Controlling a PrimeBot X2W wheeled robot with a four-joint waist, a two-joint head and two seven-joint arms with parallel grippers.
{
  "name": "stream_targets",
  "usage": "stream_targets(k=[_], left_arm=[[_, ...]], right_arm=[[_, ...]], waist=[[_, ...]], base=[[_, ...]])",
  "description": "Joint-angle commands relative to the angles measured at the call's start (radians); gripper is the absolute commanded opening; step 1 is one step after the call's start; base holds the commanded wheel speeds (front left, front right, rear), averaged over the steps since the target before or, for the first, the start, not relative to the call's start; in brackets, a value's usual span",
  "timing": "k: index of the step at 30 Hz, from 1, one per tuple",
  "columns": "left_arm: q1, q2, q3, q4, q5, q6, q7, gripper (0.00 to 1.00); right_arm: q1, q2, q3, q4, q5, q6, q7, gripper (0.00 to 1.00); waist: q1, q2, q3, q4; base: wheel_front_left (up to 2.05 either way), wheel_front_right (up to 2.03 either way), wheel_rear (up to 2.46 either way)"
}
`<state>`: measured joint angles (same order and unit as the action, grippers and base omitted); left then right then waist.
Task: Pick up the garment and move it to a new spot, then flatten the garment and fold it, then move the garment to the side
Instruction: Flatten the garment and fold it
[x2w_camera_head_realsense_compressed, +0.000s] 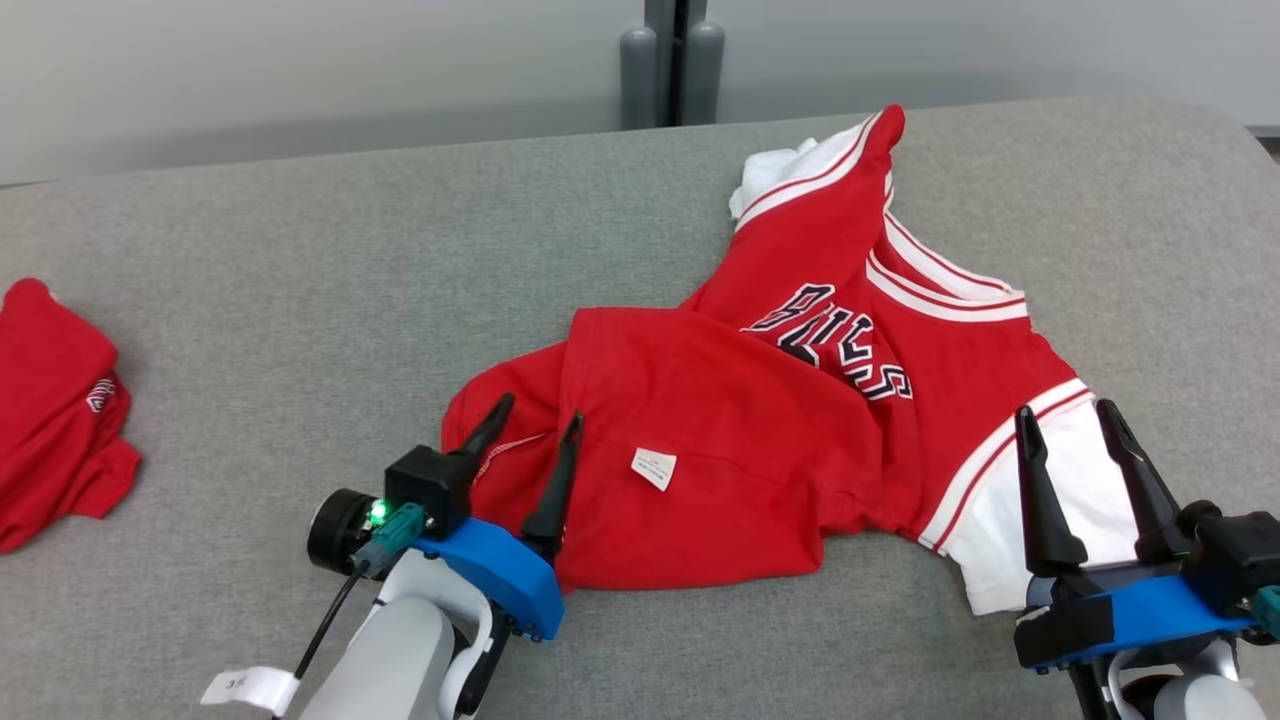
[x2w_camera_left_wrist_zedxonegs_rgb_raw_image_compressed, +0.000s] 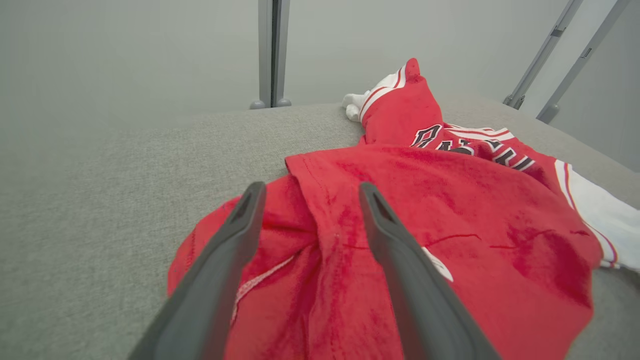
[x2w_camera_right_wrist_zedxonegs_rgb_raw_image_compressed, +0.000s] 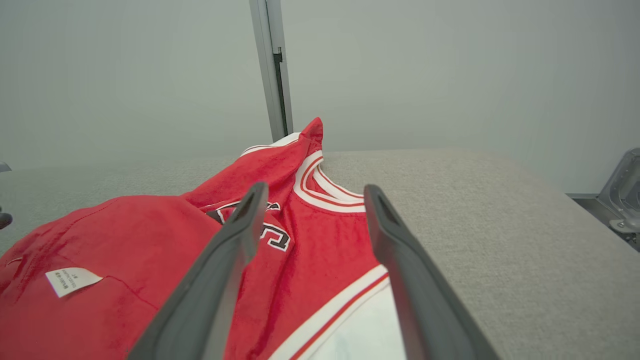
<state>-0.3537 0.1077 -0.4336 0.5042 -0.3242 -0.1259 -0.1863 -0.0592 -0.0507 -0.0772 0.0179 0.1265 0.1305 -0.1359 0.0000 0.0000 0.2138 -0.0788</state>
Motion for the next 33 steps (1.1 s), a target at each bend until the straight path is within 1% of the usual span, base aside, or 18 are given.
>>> stream_targets(k=[1,7,16,17,18,19,25,33], left_arm=[[-0.021,0.009,-0.019,0.015,-0.014,-0.007,0.008,1.0],[-0.059,0.033,-0.109,0.089,-0.071,-0.004,0.027,1.0],[-0.123,0.042,-0.19,0.187,-0.129,-0.004,0.013,1.0],[-0.132,0.042,-0.197,0.197,-0.136,-0.004,0.01,0.73],[-0.142,0.043,-0.206,0.209,-0.14,-0.004,0.011,0.24],[-0.153,0.043,-0.213,0.22,-0.144,-0.004,0.011,0.0],[-0.202,0.047,-0.22,0.265,-0.178,-0.004,-0.025,0.0],[-0.274,0.08,-0.185,0.251,-0.199,-0.004,-0.064,0.0]], right_arm=[[-0.016,0.0,0.001,0.006,0.009,0.001,-0.007,1.0],[-0.025,0.0,0.005,0.026,0.015,0.001,-0.018,1.0],[-0.042,0.0,0.017,0.048,0.024,0.001,-0.035,1.0],[-0.041,0.0,0.018,0.05,0.024,0.001,-0.038,1.0],[-0.043,0.0,0.019,0.052,0.024,0.001,-0.04,1.0],[-0.044,0.0,0.02,0.054,0.023,0.001,-0.042,1.0],[-0.035,0.0,0.013,0.071,0.021,0.001,-0.046,1.0],[-0.017,0.0,0.004,0.084,0.022,0.001,-0.049,1.0]], waist=[[0.0,0.0,0.004,-0.005],[0.0,0.0,0.02,-0.029],[0.0,0.0,0.035,-0.063],[0.0,0.0,0.036,-0.066],[0.0,0.0,0.038,-0.069],[0.0,0.0,0.039,-0.071],[0.0,0.0,0.022,-0.073],[0.0,0.0,-0.034,-0.032]], base=[[0.0,0.0,0.0],[0.0,0.0,0.0],[0.0,0.0,0.0],[0.0,0.0,0.0],[0.0,0.0,0.0],[0.0,0.0,0.0],[0.0,0.0,0.0],[0.0,0.0,0.0]])
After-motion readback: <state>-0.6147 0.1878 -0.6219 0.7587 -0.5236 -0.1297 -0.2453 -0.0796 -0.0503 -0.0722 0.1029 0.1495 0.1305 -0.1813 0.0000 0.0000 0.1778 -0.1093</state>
